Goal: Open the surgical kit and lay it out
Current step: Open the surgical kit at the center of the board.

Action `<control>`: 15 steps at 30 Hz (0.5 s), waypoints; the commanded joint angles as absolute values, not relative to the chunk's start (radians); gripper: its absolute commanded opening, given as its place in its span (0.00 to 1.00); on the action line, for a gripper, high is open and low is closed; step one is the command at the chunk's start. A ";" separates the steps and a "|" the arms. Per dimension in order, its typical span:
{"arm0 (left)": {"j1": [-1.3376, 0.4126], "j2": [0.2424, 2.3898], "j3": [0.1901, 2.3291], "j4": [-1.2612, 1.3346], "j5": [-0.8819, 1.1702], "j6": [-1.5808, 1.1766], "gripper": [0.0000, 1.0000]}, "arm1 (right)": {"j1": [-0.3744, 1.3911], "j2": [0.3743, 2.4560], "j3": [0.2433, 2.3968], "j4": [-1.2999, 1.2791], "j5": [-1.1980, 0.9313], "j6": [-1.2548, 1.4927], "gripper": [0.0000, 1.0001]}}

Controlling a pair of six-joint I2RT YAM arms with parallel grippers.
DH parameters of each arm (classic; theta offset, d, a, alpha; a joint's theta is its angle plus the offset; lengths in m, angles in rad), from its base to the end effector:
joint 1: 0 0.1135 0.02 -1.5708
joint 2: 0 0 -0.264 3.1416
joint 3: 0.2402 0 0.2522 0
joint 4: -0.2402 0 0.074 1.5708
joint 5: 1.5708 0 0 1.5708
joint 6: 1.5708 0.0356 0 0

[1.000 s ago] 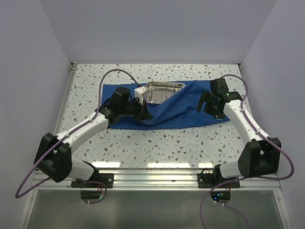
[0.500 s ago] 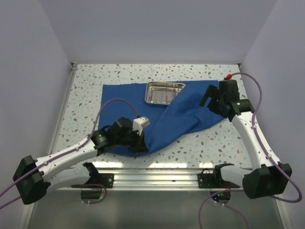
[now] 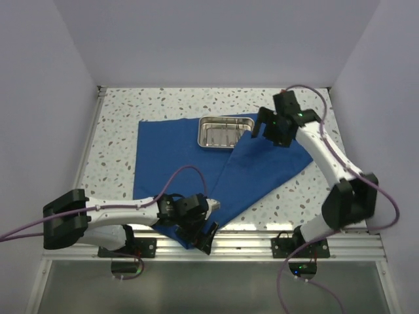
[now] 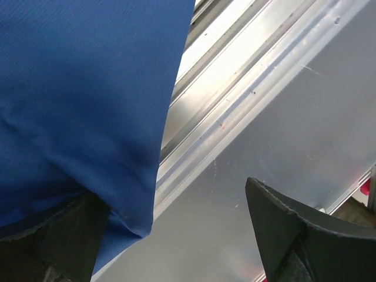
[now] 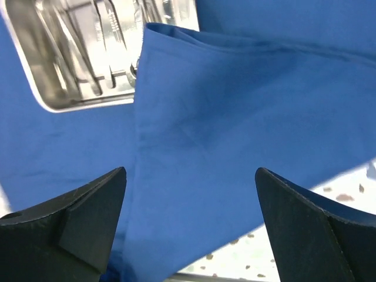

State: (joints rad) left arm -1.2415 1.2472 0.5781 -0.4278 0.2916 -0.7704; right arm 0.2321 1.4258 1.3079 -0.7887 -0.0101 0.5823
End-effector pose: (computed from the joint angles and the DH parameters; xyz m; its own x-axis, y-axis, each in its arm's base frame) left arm 0.0598 -0.2065 0.1627 -0.8672 0.4750 -0.1494 0.4805 0.7195 -0.5014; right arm 0.2916 0.0693 0.3192 -0.7698 0.3831 -0.5105 0.2243 0.9112 0.3456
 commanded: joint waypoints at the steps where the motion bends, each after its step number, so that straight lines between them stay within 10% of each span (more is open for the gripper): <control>1: -1.244 1.380 0.621 -0.495 0.219 -0.740 0.99 | 0.392 1.685 1.535 -0.974 0.128 0.494 0.95; 15: -1.243 1.445 0.719 -0.417 0.210 -0.703 1.00 | 0.437 1.973 1.822 -1.013 0.261 0.466 0.95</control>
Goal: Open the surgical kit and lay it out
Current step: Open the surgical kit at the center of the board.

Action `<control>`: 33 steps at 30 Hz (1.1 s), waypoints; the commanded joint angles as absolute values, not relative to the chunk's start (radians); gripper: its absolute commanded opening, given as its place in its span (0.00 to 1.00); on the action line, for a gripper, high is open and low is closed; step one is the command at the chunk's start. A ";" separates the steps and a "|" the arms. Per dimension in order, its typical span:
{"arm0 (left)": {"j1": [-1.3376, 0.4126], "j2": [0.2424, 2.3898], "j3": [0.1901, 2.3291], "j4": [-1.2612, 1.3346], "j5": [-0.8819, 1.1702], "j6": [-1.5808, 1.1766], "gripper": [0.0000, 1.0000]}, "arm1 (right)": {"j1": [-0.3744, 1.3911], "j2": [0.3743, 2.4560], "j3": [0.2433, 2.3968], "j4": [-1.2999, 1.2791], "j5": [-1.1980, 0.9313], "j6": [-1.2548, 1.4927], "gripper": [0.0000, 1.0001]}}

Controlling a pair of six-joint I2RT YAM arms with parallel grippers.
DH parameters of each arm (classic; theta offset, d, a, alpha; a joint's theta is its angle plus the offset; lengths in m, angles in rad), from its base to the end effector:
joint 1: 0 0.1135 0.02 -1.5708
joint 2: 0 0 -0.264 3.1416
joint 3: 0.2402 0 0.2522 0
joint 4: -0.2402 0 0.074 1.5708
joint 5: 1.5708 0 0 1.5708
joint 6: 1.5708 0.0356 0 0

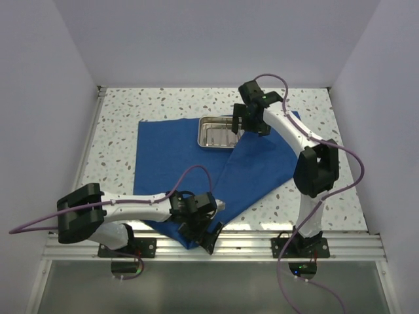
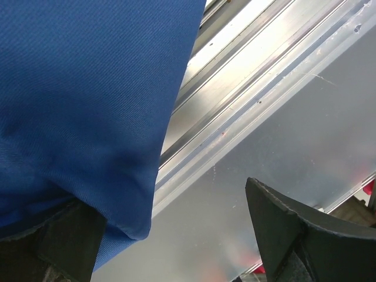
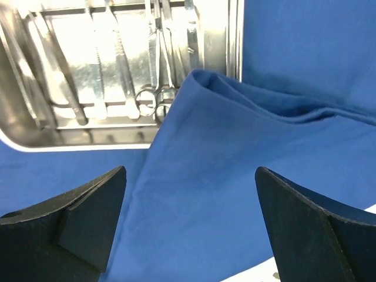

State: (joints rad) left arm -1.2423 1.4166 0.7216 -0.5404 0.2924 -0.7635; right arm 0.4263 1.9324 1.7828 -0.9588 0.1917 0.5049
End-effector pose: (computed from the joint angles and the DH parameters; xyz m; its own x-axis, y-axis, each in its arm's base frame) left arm 0.0682 -0.2320 0.1615 -0.8679 0.4942 -0.0496 0.4662 0.7763 -0.4242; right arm 0.3790 0.1647 0.2857 -0.8721 0.1255 -0.4729 0.1066 0.9921 0.0665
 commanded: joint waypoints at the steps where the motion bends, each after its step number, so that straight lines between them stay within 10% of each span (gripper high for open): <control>1: -1.243 1.447 0.718 -0.413 0.213 -0.698 1.00 | 0.439 1.985 1.825 -0.996 0.268 0.462 0.95; 20: -1.184 1.414 0.646 -0.354 0.275 -0.657 1.00 | 0.471 2.244 2.042 -1.166 0.408 0.457 0.89; 33: -1.149 1.417 0.618 -0.324 0.301 -0.620 1.00 | 0.476 2.238 2.006 -1.200 0.479 0.457 0.26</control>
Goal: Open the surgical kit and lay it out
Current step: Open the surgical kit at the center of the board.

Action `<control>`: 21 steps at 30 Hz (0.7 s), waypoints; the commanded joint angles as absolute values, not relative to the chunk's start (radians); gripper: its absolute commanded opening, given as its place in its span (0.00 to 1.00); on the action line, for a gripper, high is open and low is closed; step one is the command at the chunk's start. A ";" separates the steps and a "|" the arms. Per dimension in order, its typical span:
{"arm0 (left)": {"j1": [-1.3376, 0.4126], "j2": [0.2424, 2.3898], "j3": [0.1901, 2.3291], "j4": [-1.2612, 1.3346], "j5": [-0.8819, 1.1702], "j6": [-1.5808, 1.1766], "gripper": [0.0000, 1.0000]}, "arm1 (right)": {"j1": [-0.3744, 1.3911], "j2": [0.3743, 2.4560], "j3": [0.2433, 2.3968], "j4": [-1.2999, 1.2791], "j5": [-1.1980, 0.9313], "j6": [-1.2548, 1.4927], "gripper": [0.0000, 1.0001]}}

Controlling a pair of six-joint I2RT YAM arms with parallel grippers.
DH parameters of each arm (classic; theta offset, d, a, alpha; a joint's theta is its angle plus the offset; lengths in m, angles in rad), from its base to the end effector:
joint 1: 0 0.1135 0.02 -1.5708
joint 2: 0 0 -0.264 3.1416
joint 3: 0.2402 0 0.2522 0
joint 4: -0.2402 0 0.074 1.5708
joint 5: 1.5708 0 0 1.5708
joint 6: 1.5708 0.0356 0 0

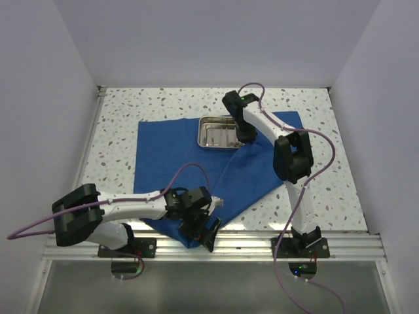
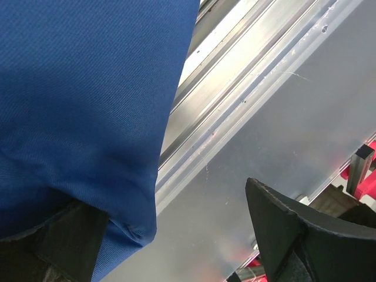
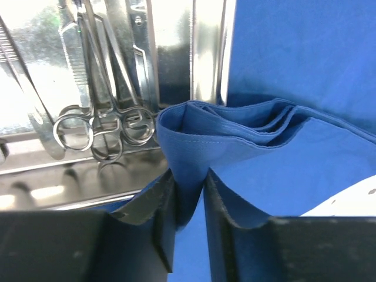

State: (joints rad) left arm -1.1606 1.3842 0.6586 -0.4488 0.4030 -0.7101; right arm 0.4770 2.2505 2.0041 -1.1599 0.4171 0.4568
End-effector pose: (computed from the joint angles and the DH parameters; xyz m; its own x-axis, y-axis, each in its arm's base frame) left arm 0.0810 -0.2214 0.1568 -0.8682 0.4929 -0.0569 0.4457 0.7243 -0.5260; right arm 0.4114 0.1964 0.2122 -0.9457 -0.0348 -0.3232 0.0627 0.9560 -0.2864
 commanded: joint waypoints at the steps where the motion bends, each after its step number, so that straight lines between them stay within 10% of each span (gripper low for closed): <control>1: -1.146 1.420 0.618 -0.324 0.301 -0.617 0.99 | 0.476 2.230 2.009 -1.212 0.486 0.462 0.22; 6: -1.143 1.443 0.658 -0.353 0.292 -0.585 0.99 | 0.476 2.163 2.008 -1.269 0.570 0.472 0.00; 21: -1.014 1.584 0.960 -0.503 0.278 -0.408 1.00 | 0.469 1.427 1.343 -1.407 0.609 0.679 0.00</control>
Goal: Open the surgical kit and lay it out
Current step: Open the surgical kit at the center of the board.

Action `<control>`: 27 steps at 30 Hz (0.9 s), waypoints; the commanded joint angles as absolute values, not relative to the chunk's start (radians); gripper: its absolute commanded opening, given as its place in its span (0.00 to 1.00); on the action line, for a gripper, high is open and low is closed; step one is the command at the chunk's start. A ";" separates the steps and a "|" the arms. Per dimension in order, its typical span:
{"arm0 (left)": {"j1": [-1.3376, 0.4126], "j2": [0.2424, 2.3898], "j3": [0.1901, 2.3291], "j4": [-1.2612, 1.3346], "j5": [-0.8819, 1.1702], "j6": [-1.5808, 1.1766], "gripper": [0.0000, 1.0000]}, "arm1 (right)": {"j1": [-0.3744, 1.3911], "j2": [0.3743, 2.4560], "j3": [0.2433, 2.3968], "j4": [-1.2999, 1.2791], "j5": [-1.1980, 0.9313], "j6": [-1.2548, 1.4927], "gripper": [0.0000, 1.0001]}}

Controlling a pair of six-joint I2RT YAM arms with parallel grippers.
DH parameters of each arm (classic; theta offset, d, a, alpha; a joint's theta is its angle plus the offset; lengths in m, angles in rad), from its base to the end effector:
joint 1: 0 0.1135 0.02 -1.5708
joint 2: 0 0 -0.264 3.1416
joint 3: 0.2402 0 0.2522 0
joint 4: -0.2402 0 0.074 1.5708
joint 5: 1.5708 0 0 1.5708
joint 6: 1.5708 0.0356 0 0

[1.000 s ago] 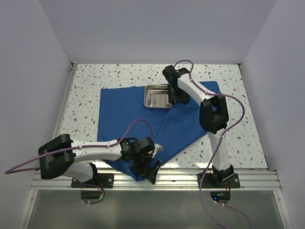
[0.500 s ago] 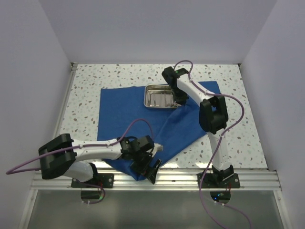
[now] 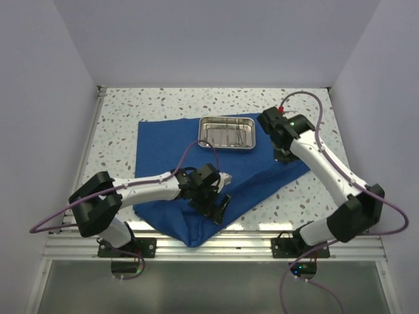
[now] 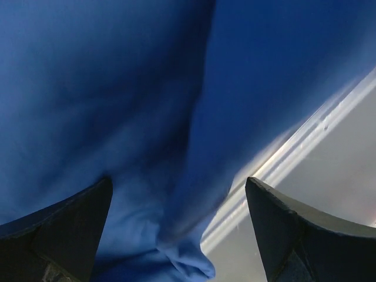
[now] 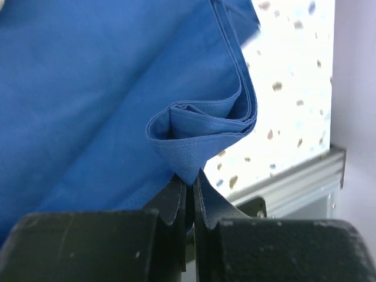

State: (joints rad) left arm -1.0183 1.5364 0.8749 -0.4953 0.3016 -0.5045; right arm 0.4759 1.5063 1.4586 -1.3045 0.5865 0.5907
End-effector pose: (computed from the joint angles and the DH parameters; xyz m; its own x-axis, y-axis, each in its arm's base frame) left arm 0.1403 -0.2477 0.1753 -0.8438 0.4892 -0.2207 0.5342 0.7263 -0.4325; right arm 0.2517 0.1076 0.3240 -0.8738 0.0715 -0.4810 0.2550 0.9096 -0.3280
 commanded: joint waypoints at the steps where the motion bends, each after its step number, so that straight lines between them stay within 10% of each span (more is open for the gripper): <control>1: -1.014 1.601 0.975 -0.506 0.290 -0.400 1.00 | 0.468 1.407 1.312 -1.429 0.607 0.714 0.00; 17: -1.014 1.669 1.140 -0.612 0.269 -0.353 1.00 | 0.266 1.077 0.966 -1.620 0.486 1.061 0.03; 22: -0.999 1.618 1.274 -0.690 0.245 -0.342 1.00 | 0.135 0.977 1.081 -1.623 0.517 1.019 0.98; 27: -0.939 1.531 1.508 -0.643 0.444 -0.353 1.00 | 0.084 0.853 1.230 -1.618 0.630 1.038 0.99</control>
